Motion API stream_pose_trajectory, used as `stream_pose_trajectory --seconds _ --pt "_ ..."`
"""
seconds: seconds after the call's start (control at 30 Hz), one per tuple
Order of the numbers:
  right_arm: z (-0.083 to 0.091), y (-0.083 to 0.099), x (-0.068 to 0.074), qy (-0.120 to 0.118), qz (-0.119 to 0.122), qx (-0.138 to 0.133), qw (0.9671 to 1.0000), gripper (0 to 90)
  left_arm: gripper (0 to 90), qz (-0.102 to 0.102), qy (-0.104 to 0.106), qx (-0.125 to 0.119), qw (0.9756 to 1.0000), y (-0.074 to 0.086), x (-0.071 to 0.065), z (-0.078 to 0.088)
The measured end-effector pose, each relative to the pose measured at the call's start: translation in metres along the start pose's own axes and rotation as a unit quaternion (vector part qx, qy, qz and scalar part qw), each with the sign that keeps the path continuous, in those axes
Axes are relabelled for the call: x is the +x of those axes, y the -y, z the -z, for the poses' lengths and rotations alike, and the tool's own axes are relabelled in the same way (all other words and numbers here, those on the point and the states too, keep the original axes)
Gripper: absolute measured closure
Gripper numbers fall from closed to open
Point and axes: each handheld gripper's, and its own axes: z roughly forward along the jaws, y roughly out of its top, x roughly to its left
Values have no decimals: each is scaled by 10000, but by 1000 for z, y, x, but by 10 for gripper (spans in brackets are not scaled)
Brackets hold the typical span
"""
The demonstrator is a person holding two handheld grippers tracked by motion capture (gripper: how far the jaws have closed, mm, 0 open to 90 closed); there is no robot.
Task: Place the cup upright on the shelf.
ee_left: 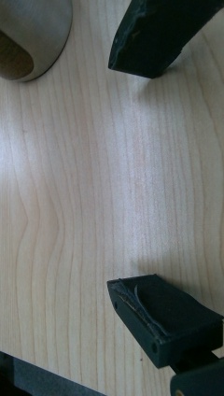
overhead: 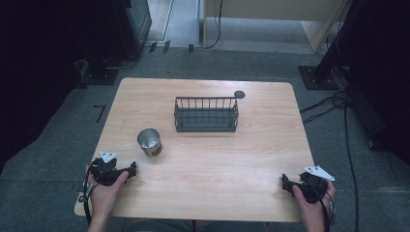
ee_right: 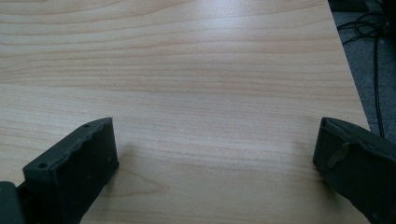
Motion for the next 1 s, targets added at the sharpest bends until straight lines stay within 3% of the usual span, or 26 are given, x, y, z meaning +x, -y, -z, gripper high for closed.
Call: stream_pose_trajectory --seconds 0.13,0.5,1.0 --pt "0 0 0 0 -3 2 10000 0 0 30 -6 65 10000 1 1 2" --pt "0 0 0 0 -3 0 10000 0 0 36 317 -109 9994 -2 -10 15" --pt "0 0 0 -2 -4 0 10000 0 0 -223 664 -321 9970 -23 -32 26"
